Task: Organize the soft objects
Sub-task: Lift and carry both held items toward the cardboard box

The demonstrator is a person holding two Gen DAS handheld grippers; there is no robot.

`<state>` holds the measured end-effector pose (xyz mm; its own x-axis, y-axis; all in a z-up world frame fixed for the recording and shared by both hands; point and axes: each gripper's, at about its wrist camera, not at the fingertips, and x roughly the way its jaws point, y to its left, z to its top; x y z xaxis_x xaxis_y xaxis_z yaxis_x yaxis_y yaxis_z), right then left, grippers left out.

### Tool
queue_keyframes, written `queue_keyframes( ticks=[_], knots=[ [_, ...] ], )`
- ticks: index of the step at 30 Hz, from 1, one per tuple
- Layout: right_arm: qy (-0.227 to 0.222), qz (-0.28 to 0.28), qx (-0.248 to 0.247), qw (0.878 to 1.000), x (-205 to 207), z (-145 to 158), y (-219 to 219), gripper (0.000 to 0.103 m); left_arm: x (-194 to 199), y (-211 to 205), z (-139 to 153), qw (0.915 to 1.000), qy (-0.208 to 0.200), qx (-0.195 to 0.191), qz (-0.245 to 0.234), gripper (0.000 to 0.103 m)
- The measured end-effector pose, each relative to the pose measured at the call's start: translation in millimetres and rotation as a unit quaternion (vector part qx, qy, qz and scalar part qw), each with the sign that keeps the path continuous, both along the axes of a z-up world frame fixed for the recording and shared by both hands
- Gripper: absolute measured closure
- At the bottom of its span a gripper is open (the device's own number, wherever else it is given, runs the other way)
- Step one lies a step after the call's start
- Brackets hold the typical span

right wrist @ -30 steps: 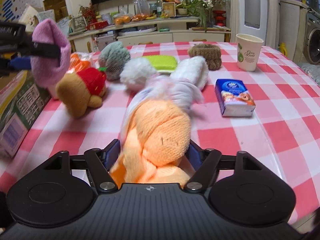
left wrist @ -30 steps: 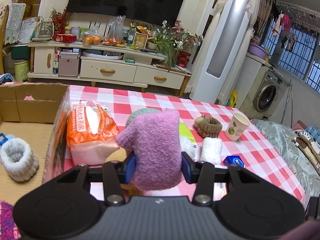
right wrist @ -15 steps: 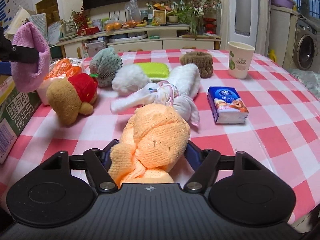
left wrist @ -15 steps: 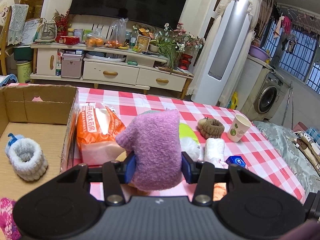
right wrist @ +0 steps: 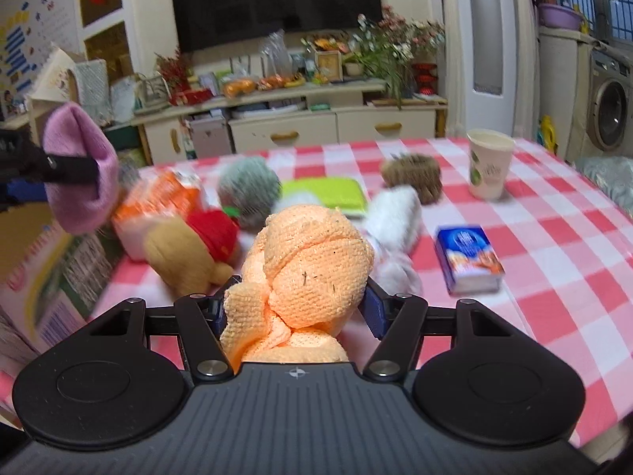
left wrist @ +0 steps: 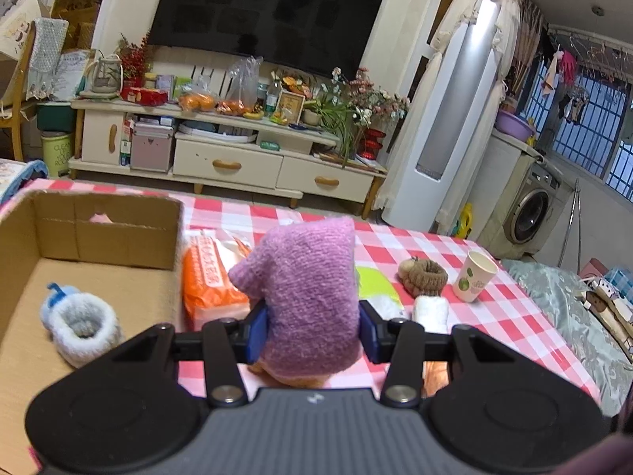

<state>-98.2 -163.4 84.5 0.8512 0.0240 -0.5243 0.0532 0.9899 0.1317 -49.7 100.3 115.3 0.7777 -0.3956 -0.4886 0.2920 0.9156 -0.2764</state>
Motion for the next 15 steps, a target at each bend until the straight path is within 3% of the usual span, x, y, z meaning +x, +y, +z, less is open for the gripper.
queue_keyframes(
  ticks=[6, 15],
  knots=[
    [-0.027, 0.037, 0.005, 0.999, 5.9, 29.8, 31.2, 0.025, -1.8, 22.3, 9.0, 0.9996, -0.016, 0.001, 0.024, 0.057],
    [-0.062, 0.137, 0.025, 0.988, 22.8, 62.3, 91.5, 0.025, -0.6, 69.4, 14.8, 0.9956, -0.022, 0.001, 0.09, 0.057]
  ],
)
